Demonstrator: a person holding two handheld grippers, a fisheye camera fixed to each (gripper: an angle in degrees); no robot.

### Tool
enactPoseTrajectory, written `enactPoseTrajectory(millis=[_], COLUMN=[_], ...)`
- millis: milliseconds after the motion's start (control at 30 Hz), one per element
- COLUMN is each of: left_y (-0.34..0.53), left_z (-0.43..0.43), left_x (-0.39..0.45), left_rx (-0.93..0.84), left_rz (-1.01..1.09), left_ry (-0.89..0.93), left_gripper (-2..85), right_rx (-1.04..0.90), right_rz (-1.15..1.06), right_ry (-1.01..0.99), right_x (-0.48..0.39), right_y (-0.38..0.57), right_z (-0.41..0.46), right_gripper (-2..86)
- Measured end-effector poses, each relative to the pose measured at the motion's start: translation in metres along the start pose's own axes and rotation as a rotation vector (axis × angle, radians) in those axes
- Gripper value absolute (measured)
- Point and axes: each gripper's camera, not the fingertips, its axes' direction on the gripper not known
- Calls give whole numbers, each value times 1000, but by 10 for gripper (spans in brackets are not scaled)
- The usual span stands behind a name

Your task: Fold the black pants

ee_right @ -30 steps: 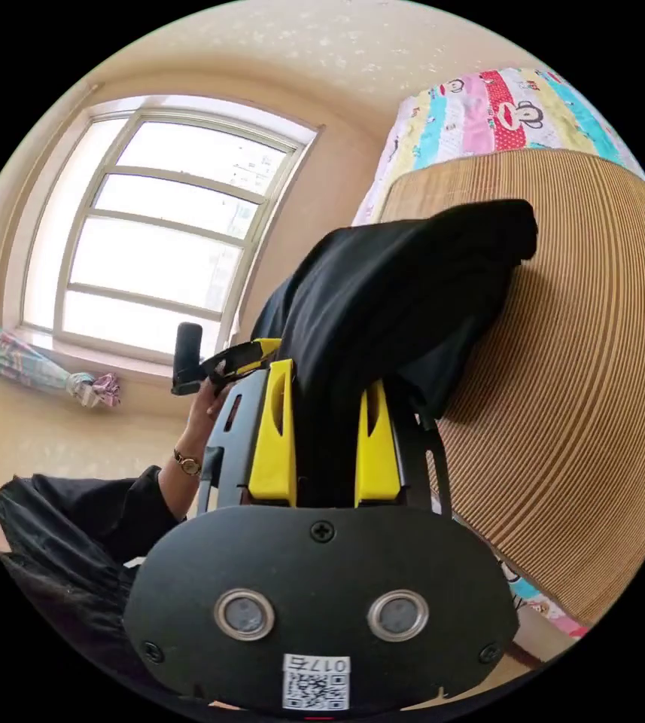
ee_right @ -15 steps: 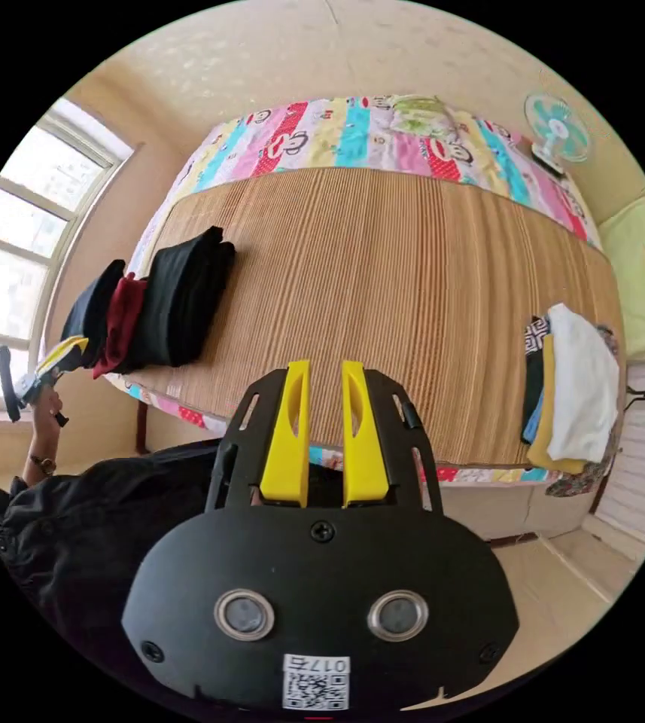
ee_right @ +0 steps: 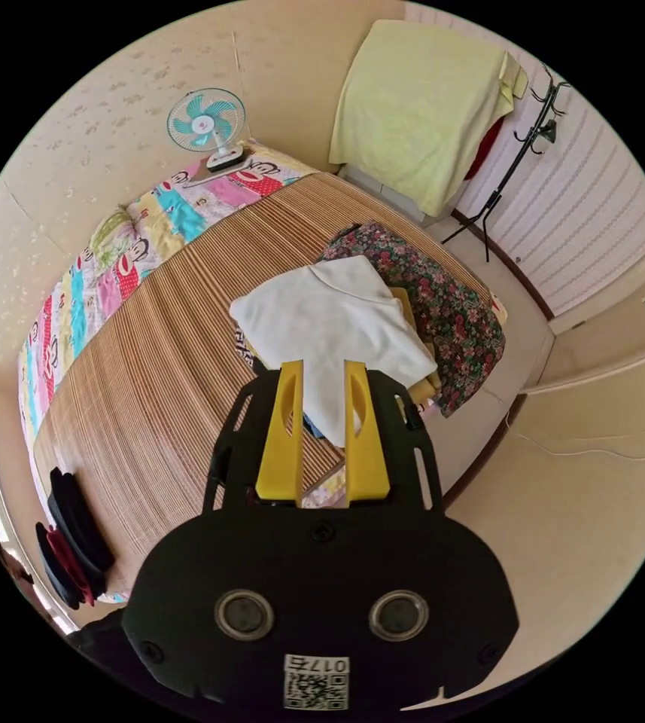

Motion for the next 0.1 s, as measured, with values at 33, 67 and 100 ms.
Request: enactPoseTrajectory(millis=[33,67,100], left_y=[-4,-8,-9], left_z=[15,30,37], left_x=[3,5,6], left_rx=[-46,-109,-142], left_rz=[27,28,20], left_ry=[66,93,97], left_gripper=[-4,-5,-5], right_rx=[-34,-56,-68], right_rz=[7,23,32], right_ry=[12,20,21], right_x=[15,31,39], right_y=[-21,-41,-51], right_z=[15,27,33], right_gripper=[98,103,104])
